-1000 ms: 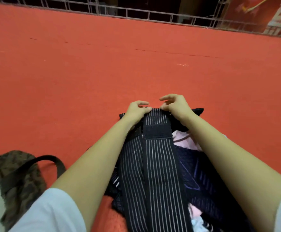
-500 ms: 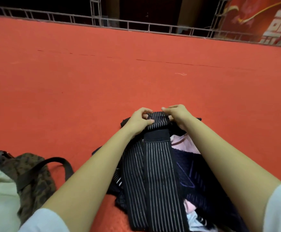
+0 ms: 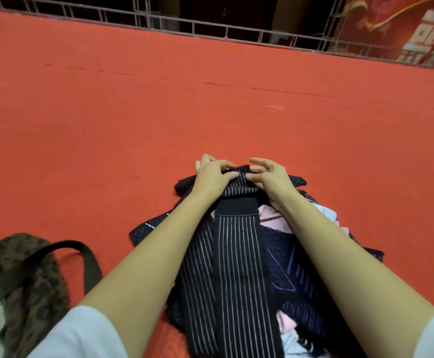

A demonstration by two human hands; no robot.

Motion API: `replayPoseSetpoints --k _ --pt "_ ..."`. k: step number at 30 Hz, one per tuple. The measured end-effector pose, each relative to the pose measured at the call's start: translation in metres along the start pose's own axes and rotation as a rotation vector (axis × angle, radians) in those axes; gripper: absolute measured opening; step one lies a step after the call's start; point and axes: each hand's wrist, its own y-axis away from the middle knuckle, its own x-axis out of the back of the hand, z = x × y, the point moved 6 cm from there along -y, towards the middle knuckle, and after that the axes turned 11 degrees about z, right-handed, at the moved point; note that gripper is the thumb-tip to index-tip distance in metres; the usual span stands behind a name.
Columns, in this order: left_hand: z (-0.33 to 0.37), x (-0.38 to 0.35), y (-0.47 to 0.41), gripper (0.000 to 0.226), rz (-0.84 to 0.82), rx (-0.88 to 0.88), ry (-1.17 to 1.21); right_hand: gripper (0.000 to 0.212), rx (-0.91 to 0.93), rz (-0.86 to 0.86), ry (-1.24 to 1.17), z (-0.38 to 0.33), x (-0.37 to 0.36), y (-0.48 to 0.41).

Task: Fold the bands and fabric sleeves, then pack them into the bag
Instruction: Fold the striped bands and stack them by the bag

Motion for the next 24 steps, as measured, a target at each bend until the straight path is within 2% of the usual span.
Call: replayPoseSetpoints --k 3,6,10,14,19,24 --pt "0.013 0.003 0.003 0.018 0.034 -0.118 0.031 0.027 -0.042 0.063 -0.096 0.003 0.005 -0.003" --pt "0.014 0.011 0.004 0.010 0.057 -0.112 0.089 0.029 -0.111 0.059 -0.147 0.005 0.003 -0.004" --pt "0.015 0.016 0.006 0.004 0.063 -0.097 0.007 0.035 -0.127 0.058 -0.126 0.006 -0.002 -0.005" --pt "0.016 0.023 0.013 0.006 0.085 -0.097 -0.043 0.039 -0.139 0.064 -0.075 0.008 -0.005 -0.006" --pt "0.014 0.029 0.026 0.007 0.134 -0.072 -0.055 0.034 -0.115 0.039 0.080 0.005 -0.010 -0.002" --pt "0.009 0.032 0.033 0.005 0.128 -0.031 0.060 0.032 -0.041 0.000 0.173 0.007 -0.013 0.004"
